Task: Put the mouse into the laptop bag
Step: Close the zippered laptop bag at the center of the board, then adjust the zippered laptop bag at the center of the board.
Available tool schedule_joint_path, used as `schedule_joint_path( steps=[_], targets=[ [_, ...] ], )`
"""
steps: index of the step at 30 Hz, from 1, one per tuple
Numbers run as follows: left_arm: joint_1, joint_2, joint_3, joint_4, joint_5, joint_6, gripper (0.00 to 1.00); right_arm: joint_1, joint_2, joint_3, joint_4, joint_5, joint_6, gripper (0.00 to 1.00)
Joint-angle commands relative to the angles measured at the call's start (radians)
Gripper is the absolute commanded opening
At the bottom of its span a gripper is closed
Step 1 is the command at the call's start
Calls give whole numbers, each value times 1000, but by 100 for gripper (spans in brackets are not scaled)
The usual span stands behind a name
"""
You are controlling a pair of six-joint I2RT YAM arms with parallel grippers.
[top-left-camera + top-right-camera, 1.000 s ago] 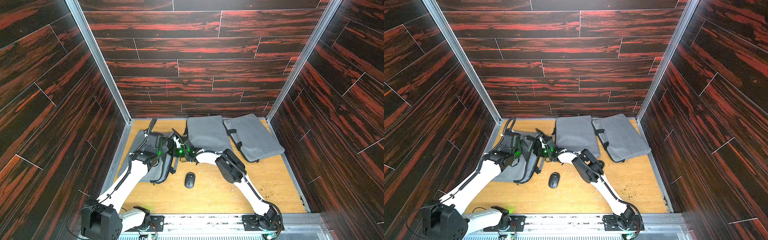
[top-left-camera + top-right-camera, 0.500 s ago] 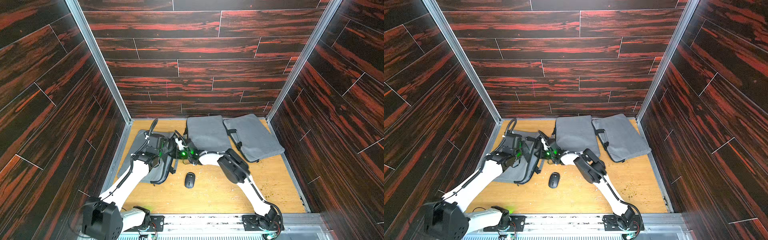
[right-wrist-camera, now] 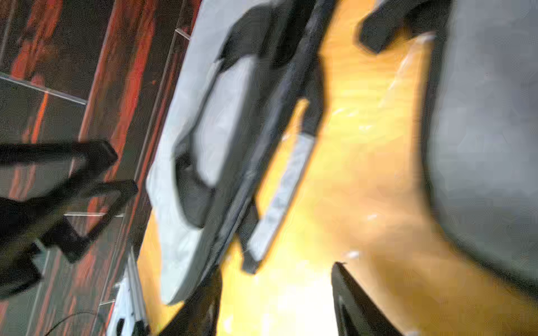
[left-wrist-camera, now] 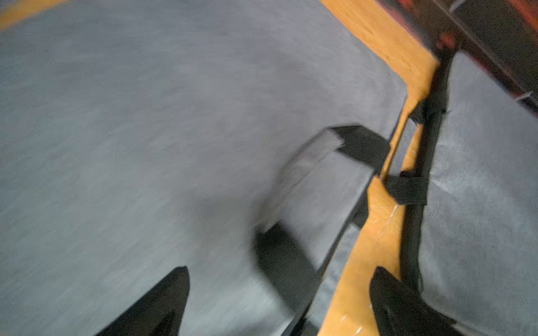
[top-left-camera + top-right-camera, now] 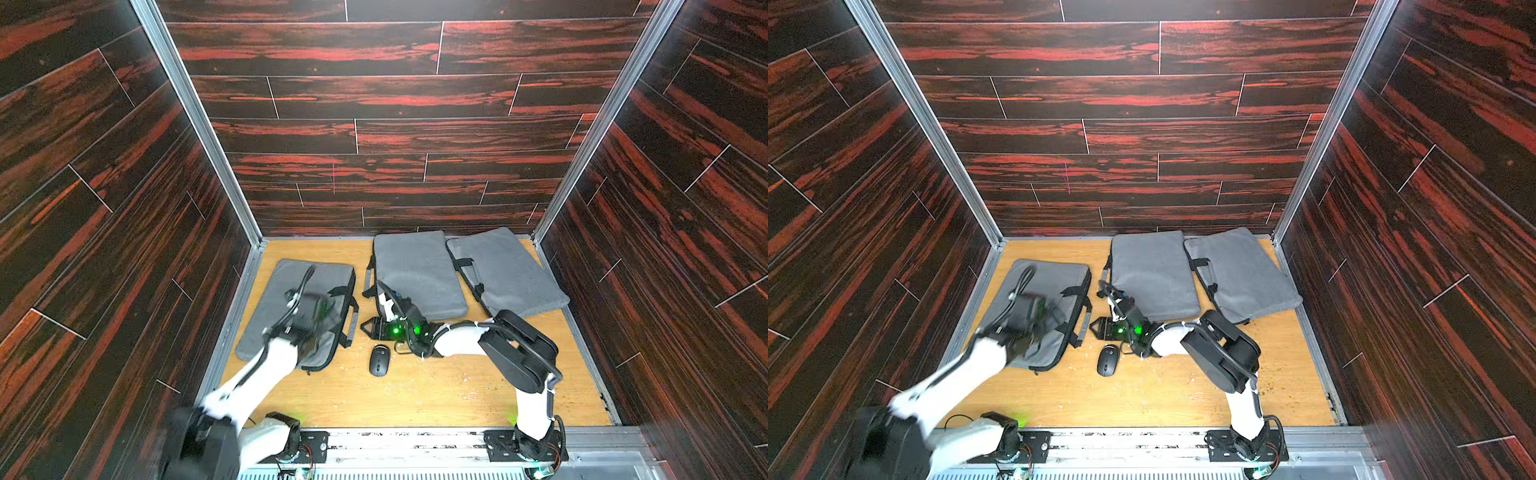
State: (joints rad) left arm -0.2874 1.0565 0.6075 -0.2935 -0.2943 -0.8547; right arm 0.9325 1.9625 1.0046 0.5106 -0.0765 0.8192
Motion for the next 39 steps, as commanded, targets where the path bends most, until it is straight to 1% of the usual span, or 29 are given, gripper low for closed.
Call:
schedule_joint_path(
  steps=[1,3,6,8,12,14,16,19,23,25,27,29,32,35,39],
  targets=[
    [4,-139,-77,-42,-91,-104,100,63,-43,9,-32,63,1,68],
    [4,-224,-121,-82,-111,-152,100,106,-39,39,-89,107,-15,72],
    [4,-336,-196,-93,-144,-189,100,133,10,103,-125,89,-13,73],
    [4,-385,-232,-99,-172,-195,100,142,55,154,-158,84,-8,74],
    [4,-437,-255,-148,-241,-195,100,152,150,260,-212,107,-26,74],
    [5,-454,-244,-176,-260,-190,100,157,198,326,-241,110,-31,73],
    [5,-472,-223,-245,-271,-199,100,167,244,408,-309,123,-38,71],
    [5,-522,-211,-371,-289,-227,100,180,298,494,-371,147,-33,63],
    [6,-624,-248,-441,-300,-248,100,180,340,535,-425,219,-17,50],
    [7,-679,-270,-458,-300,-250,100,177,353,554,-450,248,-24,38],
    [6,-733,-287,-479,-306,-251,100,174,367,586,-484,264,-33,30],
    [6,-787,-302,-490,-309,-256,100,167,386,629,-525,272,-38,17],
    [7,-838,-313,-520,-302,-263,100,158,410,674,-569,299,-53,6],
    [6,-859,-309,-557,-291,-267,100,141,431,713,-600,300,-67,0],
    [6,-870,-303,-581,-253,-271,100,113,464,786,-649,293,-89,0]
  ],
)
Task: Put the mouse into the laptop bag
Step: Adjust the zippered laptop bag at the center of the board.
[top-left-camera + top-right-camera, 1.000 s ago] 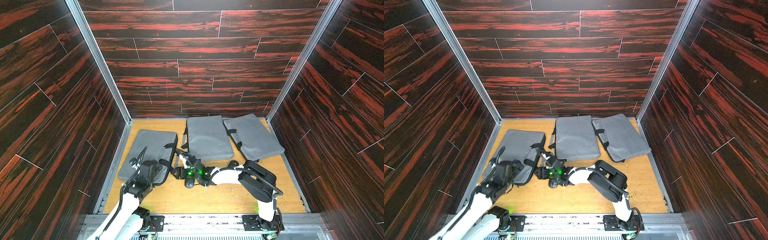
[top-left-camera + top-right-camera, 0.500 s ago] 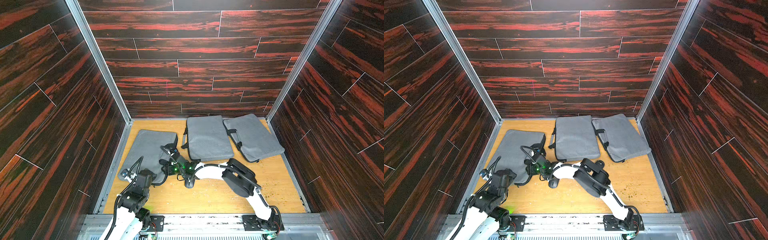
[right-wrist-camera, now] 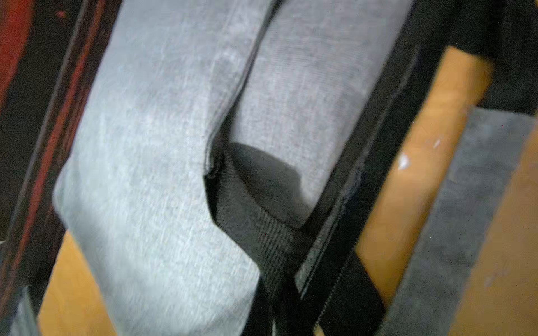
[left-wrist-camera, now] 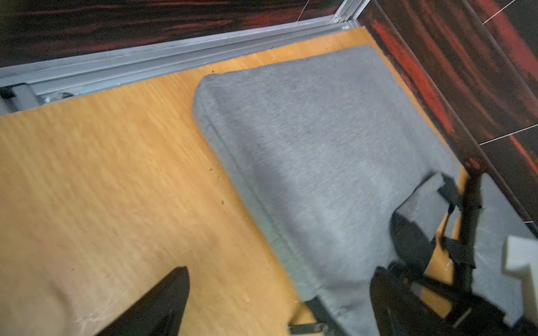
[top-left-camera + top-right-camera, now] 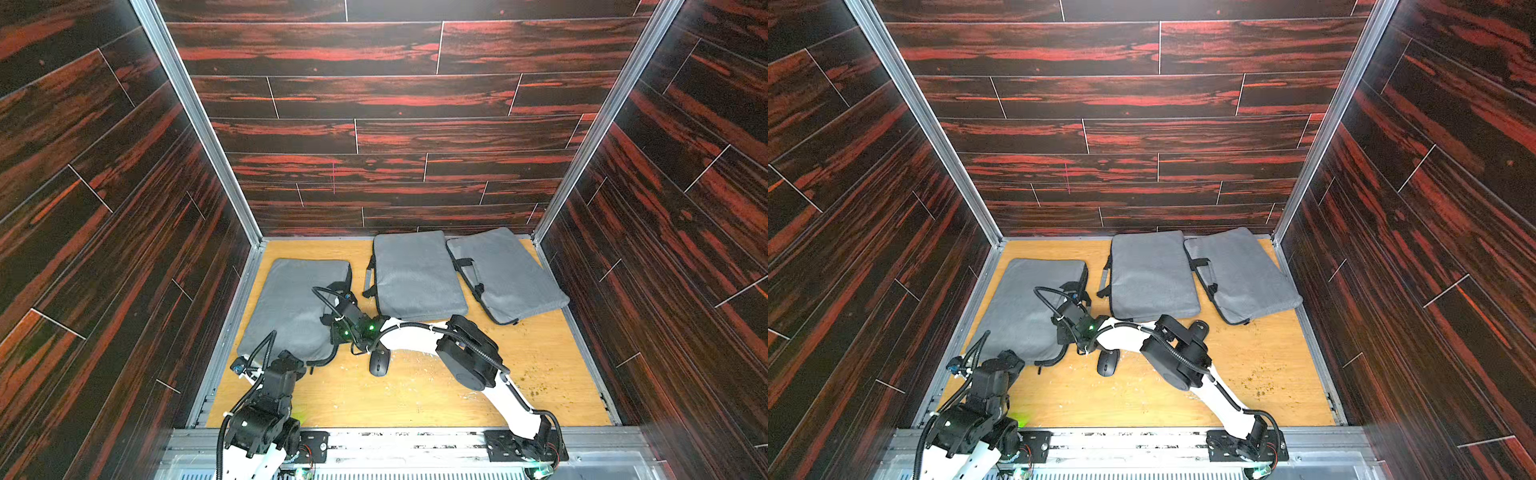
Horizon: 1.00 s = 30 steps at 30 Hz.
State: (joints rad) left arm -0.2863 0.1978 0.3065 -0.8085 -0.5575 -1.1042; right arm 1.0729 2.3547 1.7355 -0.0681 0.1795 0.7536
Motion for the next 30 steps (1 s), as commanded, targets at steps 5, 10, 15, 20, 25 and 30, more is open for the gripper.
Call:
schedule_joint_path(
  steps=[5,10,15,20,25,30],
  targets=[
    [5,-37,9,-85,21,-40,100,-41,137,227,-210,63,-77,1],
    [6,-34,17,-92,11,-44,100,0,49,201,-243,146,-133,36],
    [7,-13,64,-106,-7,6,100,88,-158,-33,-131,250,-103,58],
    [9,-43,150,-233,-150,11,100,220,-256,-186,-46,366,-38,64],
    [11,-43,132,-159,-154,50,100,322,-257,-247,46,422,43,65],
    [35,62,151,-112,-161,59,100,362,-195,-231,43,460,153,65]
  ],
)
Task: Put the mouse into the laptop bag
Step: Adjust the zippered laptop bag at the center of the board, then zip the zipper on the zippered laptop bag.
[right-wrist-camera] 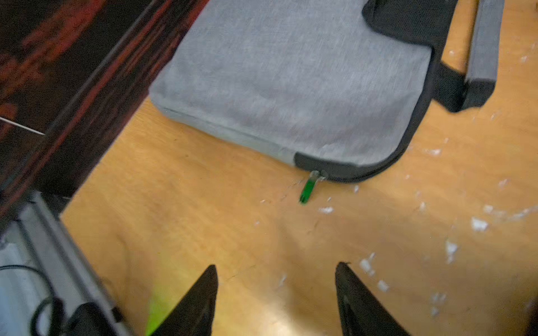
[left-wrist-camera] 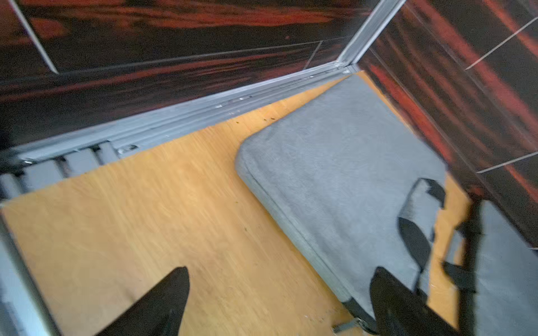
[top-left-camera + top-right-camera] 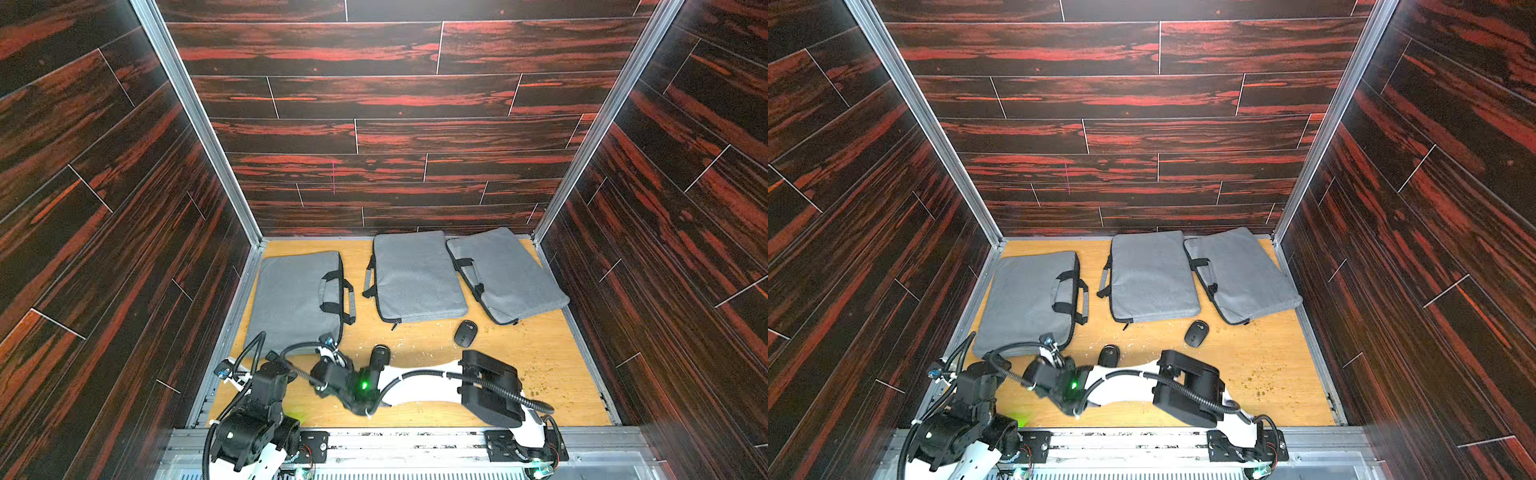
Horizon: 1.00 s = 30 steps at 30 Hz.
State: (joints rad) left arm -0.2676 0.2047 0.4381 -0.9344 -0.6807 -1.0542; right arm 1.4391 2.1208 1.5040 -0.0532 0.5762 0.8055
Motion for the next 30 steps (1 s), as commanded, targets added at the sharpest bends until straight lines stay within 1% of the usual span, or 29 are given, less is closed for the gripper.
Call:
schedule_joint_path(
  steps=[1,4,5,7,9,11,12,15,17,21,25,28,30],
  targets=[
    [27,69,20,15,-41,4,100,-5,54,7,29,58,114,65],
    [88,84,20,45,-29,24,100,-6,118,79,-36,88,143,65],
    [123,85,10,87,-5,54,100,-10,142,114,-75,104,154,65],
    [209,104,-18,159,125,97,100,-23,180,163,-128,114,175,65],
    [313,164,-36,194,257,109,100,-42,205,177,-129,101,184,65],
    [386,214,-32,188,309,107,100,-62,227,188,-120,78,182,65],
    [408,229,-31,196,332,112,100,-70,237,198,-123,64,186,64],
    [433,240,-47,230,386,126,100,-99,260,210,-123,48,193,64],
    [439,225,-48,223,386,125,100,-110,283,236,-140,51,189,64],
    [441,180,-48,200,381,126,100,-115,362,355,-224,45,182,63],
    [443,165,-50,191,389,128,100,-115,424,448,-292,45,188,63],
    [443,156,-53,188,390,127,100,-114,445,482,-336,66,196,63],
    [443,152,-51,184,388,126,100,-115,441,477,-370,96,217,62]
  ],
)
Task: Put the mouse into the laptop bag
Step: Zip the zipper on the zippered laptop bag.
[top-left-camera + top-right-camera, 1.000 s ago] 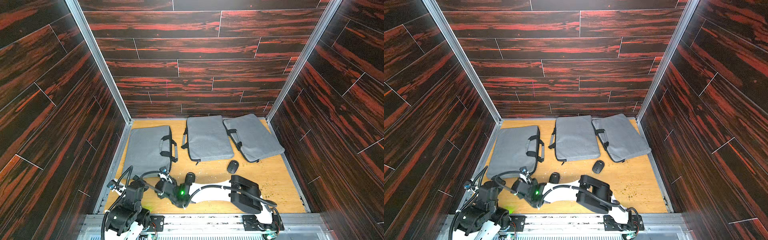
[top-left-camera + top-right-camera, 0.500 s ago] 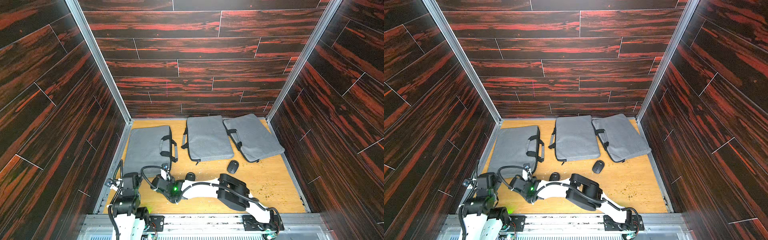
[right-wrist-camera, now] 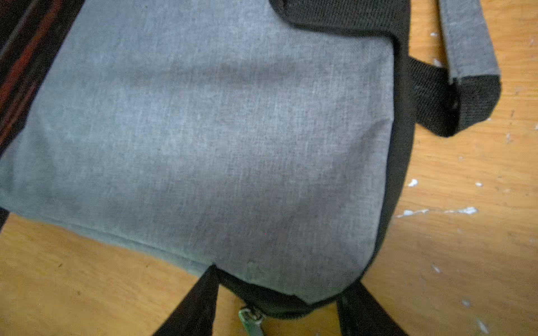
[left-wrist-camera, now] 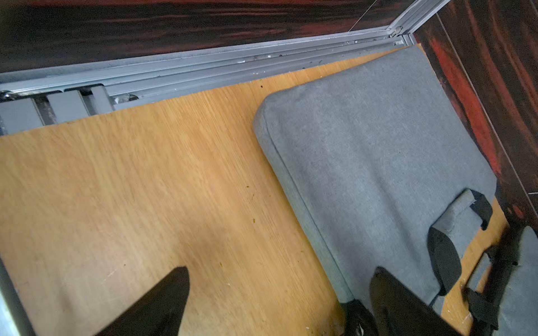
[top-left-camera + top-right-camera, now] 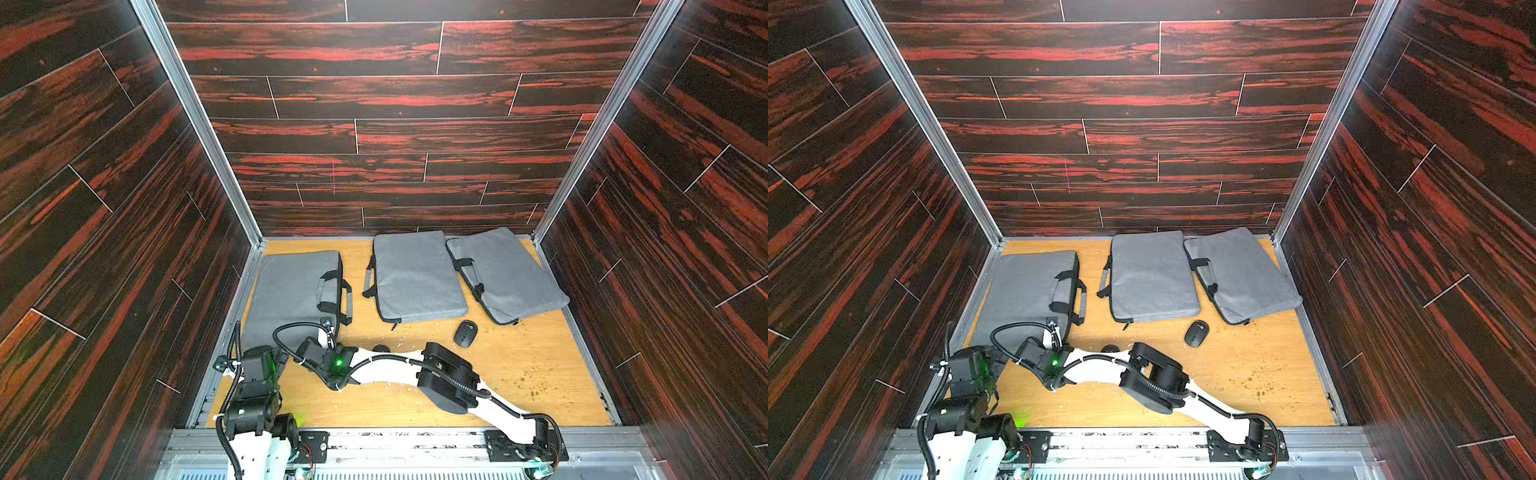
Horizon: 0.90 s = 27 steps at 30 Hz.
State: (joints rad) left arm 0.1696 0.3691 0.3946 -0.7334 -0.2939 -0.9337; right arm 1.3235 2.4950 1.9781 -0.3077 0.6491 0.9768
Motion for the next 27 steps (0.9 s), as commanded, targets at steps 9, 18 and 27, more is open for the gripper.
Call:
schedule_joint_path(
  steps=[9,18,27],
  targets=[
    [7,-15,-10,-16,12,6,100,17,-61,-236,-24,82,39,49],
    [8,-20,-10,-23,12,6,100,51,-67,-253,123,18,-94,48],
    [11,-22,-11,-21,15,6,100,51,20,-123,-30,64,-56,34]
  ],
)
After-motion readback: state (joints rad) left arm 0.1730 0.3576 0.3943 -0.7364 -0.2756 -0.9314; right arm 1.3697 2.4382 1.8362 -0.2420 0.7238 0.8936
